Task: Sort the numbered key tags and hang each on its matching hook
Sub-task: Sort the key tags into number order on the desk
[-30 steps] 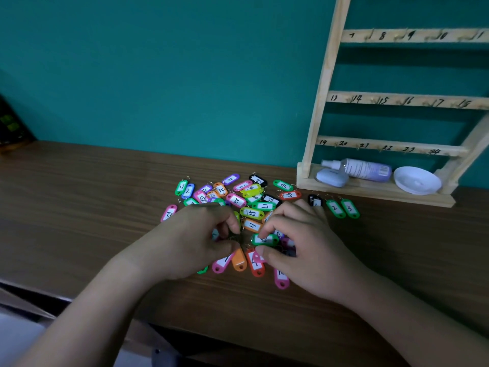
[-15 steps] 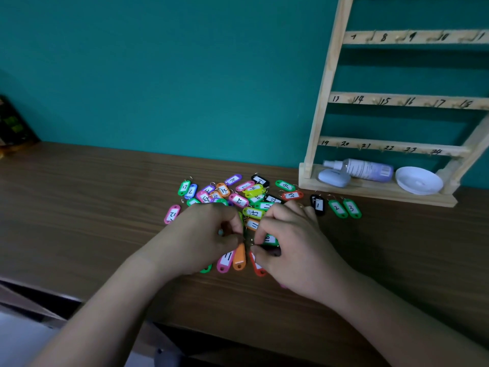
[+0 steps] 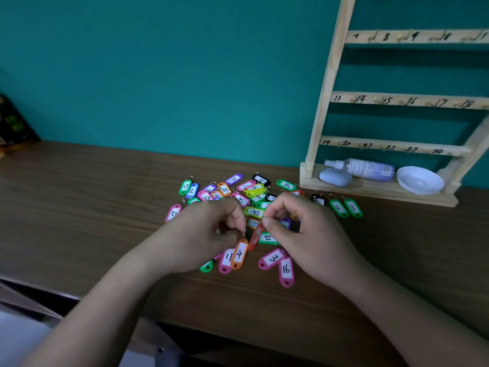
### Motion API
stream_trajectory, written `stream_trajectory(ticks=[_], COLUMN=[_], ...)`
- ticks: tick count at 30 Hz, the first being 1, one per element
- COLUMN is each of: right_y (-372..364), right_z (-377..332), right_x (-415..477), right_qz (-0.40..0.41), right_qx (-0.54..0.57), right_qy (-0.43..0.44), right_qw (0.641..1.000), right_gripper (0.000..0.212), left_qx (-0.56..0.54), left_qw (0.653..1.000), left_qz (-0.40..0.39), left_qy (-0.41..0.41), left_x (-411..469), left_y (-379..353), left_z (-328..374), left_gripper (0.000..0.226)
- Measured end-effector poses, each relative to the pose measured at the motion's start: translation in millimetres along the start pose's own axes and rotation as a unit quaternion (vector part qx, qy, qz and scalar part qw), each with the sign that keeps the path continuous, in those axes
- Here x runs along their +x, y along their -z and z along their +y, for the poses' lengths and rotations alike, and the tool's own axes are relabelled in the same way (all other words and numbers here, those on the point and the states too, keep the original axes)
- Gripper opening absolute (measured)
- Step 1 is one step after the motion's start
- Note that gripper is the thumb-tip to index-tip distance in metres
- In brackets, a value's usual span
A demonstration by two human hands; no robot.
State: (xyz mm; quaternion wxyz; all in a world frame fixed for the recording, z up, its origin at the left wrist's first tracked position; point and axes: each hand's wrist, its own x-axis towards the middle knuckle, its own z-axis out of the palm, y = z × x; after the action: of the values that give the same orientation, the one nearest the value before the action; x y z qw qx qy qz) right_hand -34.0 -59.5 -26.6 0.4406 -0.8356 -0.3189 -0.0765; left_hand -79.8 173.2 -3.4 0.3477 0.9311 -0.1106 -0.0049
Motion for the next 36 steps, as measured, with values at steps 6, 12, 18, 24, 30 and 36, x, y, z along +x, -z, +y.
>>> stream_trajectory(ticks=[6, 12, 18, 24, 30, 36], right_y=[0.4, 1.3, 1.3, 0.9, 1.8, 4.5], right_z=[1.1, 0.5, 0.2, 0.0, 1.4, 6.2], right_x=[0.7, 0.4, 0.5, 0.4, 0.5, 2.2], right_qz=[-0.008, -0.012, -0.008, -0.008, -0.01, -0.04], right_qx=[0.014, 0.017, 0.015, 0.013, 0.039, 0.044], right_qy=[-0.022, -0.016, -0.013, -0.002, -0.018, -0.038], right_qw=[1.0, 1.0, 1.0, 1.0, 0.999, 0.998], right_gripper=[0.015, 0.015, 0.016, 0.016, 0.01, 0.011], left_qx=[0.024, 0.031, -0.059, -0.078, -0.083, -0.085], left_qw=[0.999, 0.999, 0.998, 0.996, 0.994, 0.995], left_qz=[-0.029, 0.012, 0.008, 0.031, 0.067, 0.058], left_qy=[-0.005, -0.009, 0.004, -0.009, -0.007, 0.002], left_x=[0.4, -0.1, 0.8, 3.2, 6.0, 6.0], left_y=[0.5, -1.4, -8.8, -16.9, -20.1, -16.7], left_z=[-2.7, 2.3, 9.9, 13.6, 8.7, 8.8], left_gripper=[0.029, 0.031, 0.018, 0.023, 0.022, 0.024])
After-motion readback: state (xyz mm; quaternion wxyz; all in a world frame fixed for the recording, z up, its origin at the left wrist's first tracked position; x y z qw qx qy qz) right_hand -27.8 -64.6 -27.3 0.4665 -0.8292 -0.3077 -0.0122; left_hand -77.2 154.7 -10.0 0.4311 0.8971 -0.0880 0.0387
